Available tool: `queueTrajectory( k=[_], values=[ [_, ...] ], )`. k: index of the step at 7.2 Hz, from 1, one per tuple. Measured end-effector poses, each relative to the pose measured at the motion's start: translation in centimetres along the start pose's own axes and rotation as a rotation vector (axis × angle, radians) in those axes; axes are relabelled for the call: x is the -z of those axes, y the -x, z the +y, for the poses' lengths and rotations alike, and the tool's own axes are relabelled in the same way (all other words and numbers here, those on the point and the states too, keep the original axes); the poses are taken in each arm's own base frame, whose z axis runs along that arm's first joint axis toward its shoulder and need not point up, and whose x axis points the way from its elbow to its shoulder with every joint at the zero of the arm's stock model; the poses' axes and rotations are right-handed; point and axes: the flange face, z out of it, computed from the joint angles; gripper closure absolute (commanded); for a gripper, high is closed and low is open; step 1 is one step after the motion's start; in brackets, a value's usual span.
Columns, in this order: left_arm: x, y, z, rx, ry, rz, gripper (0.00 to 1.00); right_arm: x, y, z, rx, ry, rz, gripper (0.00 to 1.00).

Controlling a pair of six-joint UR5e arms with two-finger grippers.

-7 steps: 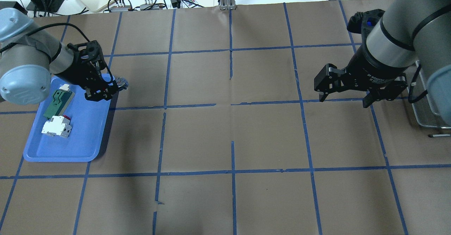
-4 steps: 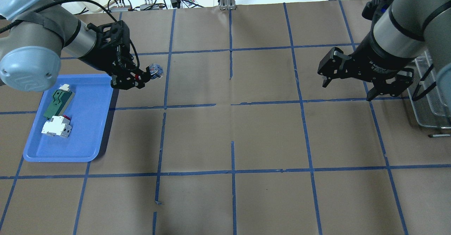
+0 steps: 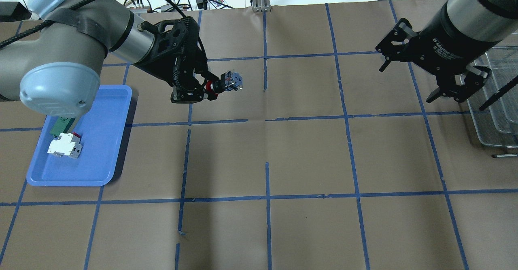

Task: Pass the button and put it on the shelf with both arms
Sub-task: 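Lift the button with the left gripper and carry it toward table center, then hold the button with the left gripper while the right gripper approaches it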

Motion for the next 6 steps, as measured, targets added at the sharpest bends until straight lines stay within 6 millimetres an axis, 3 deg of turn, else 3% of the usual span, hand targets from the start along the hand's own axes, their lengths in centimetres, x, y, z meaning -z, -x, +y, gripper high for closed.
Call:
queueTrajectory(
  k=[3,5,6],
  values=[
    [0.7,-1.2,-2.9,-0.024,-0.123,-0.024,1.00,0.1,0.1,-1.2,-0.171,0.120,-0.124,0.00],
    [0.8,-1.3,-3.4,-0.023,-0.166,-0.031,1.00,-0.2,-0.8,-2.9,-0.286,0.275,-0.230,0.00],
    [0.6,-1.2,-3.5,-0.022,-0.183,-0.031,1.00,-0.2,-0.7,-2.7,-0.360,0.375,-0.287,0.00]
  ],
)
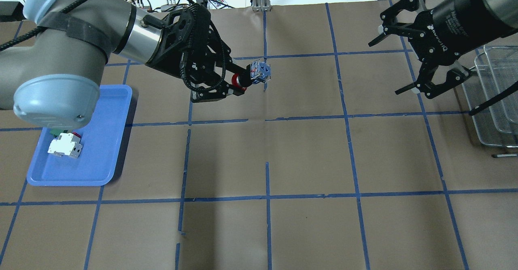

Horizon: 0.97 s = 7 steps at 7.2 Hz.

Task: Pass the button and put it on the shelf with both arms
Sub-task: 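Hold the button with the left gripper while the right gripper approaches it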

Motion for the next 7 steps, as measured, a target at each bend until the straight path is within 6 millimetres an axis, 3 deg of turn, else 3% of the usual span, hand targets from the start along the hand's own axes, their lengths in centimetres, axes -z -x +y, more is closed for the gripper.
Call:
queueTrajectory(
  k=[4,7],
  values=[
    [-0.3,-0.1,-0.5,0.013,-0.011,0.000,1.00,-3.0,0.6,1.2,-0.280,0.380,-0.160,0.00],
    [-0.7,-0.3,-1.6,-0.013,-0.013,-0.009,1.00,-5.4,0.4,0.9,-0.390,0.482,-0.148,0.00]
  ],
)
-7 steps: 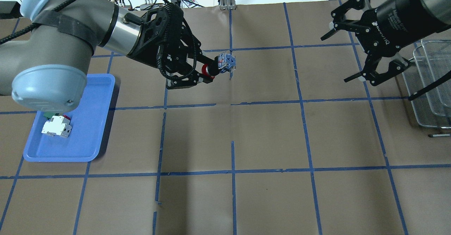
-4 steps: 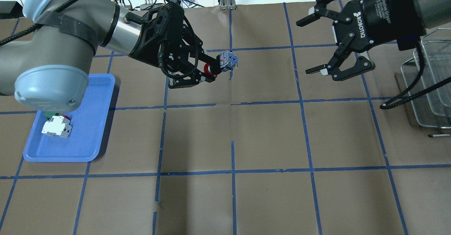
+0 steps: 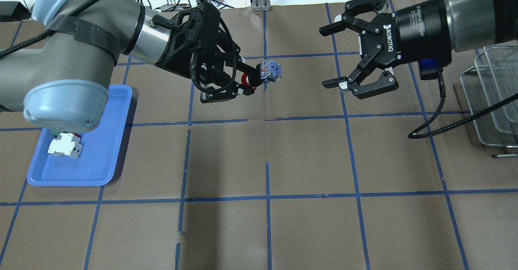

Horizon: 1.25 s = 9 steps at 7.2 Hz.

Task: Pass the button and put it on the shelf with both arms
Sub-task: 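Hold the button with the left gripper while the right gripper approaches it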

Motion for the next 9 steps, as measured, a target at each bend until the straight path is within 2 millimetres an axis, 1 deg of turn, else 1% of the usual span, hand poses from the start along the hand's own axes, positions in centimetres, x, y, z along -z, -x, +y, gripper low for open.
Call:
queueTrajectory(
  k=[2,4,7,9],
  values=[
    [-0.2,0.1,-0.1,0.012,-0.001,-0.002,1.00,-1.6,-0.2,-0.3,-0.027,0.001,0.037,0.00],
    [-0.1,0.1,-0.2,0.056,-0.001,-0.008,1.00,-3.8,-0.8,0.1,0.003,-0.021,0.078,0.00],
    [-0.2,0.1,-0.3,0.085,-0.001,-0.012,1.00,-6.4,0.0,0.7,-0.011,-0.028,0.085,0.00],
    [-0.9,-0.4,-0.4,0.068,-0.001,-0.011,1.00,-7.1,0.0,1.0,-0.020,-0.023,0.091,0.00]
  ],
)
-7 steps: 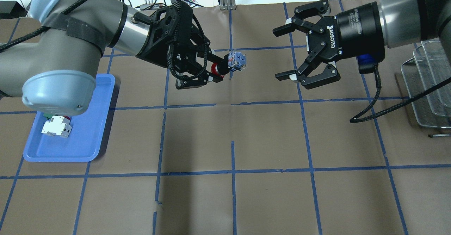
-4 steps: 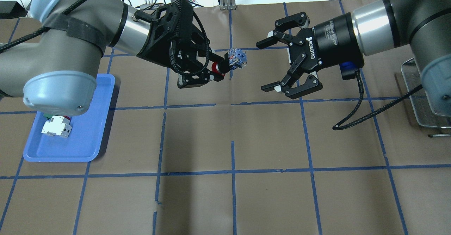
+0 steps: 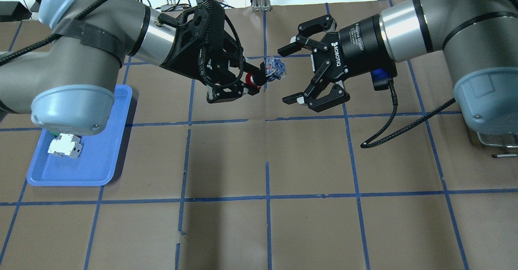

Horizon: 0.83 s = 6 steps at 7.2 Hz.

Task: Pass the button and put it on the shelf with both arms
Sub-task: 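Hold the button with the left gripper while the right gripper approaches it, then close the right gripper on the button's blue base beside the left gripper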

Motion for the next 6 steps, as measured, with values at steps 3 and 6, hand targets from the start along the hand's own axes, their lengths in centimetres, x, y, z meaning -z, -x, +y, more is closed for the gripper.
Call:
queueTrajectory(
  k=[3,6],
  values=[
    [-1.2,-0.7,0.7,-0.013,-0.004,-0.045,1.00,-0.7,0.7,-1.0,-0.046,0.003,0.012,0.00],
    [-1.0,-0.7,0.6,0.008,-0.005,-0.066,1.00,-1.1,0.8,-1.8,-0.081,-0.008,0.024,0.00]
  ],
)
